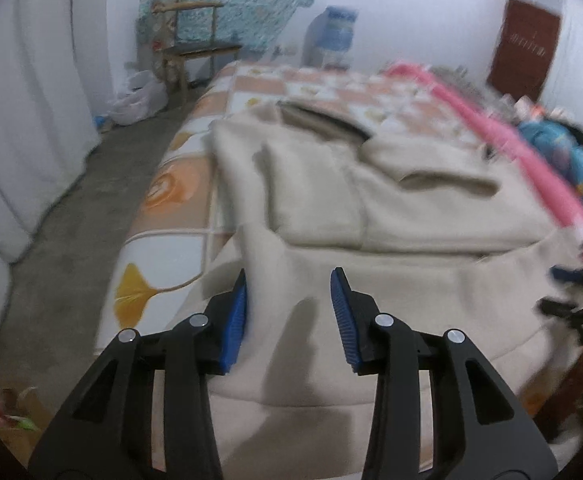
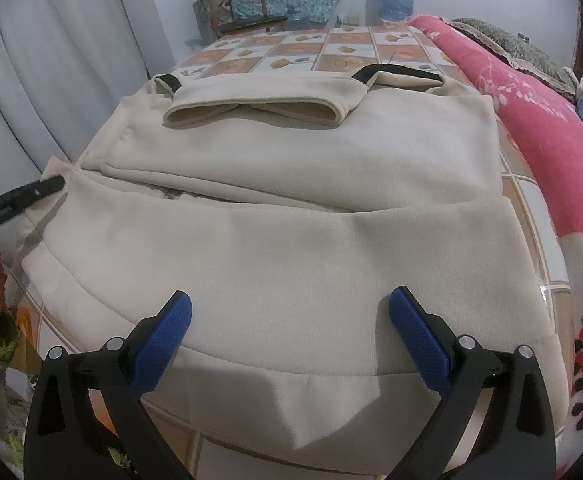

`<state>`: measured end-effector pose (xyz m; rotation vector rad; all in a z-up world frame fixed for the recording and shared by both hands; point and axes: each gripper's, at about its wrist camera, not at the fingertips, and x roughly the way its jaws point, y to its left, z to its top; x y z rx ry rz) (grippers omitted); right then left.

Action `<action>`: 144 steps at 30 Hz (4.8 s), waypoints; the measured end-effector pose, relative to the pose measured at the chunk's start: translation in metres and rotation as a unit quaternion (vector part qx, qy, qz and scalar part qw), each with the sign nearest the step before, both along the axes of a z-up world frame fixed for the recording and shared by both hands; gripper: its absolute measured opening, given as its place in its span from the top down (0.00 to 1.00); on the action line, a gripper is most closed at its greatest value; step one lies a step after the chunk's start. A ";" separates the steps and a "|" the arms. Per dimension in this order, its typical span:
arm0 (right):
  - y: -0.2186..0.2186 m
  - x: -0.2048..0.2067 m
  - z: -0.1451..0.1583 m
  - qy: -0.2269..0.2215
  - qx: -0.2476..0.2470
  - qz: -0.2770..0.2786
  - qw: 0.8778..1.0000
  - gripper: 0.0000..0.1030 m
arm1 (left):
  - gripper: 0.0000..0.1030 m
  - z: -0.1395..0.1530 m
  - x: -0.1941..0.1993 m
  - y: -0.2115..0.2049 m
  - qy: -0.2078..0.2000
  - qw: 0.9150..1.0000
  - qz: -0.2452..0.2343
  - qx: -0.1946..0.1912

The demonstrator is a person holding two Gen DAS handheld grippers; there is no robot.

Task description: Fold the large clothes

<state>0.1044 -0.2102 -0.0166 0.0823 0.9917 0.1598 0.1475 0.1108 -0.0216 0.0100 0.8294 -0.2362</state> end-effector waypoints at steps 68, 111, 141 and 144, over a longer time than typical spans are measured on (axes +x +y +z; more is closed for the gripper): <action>-0.096 0.016 0.018 0.016 -0.056 -0.082 0.995 0.76 | 0.72 -0.009 -0.004 -0.049 -0.006 0.979 0.071 0.192; -0.097 0.032 0.169 -0.214 -0.076 -0.055 0.972 0.95 | 0.95 0.147 -0.012 -0.008 -0.234 0.969 0.048 0.059; -0.098 0.080 0.062 -0.081 0.011 0.000 0.997 0.49 | 0.20 0.035 0.066 -0.026 0.036 0.996 -0.050 -0.061; -0.098 0.066 0.032 -0.044 0.006 -0.009 0.999 0.48 | 0.19 0.006 0.060 -0.030 0.064 0.997 -0.032 -0.024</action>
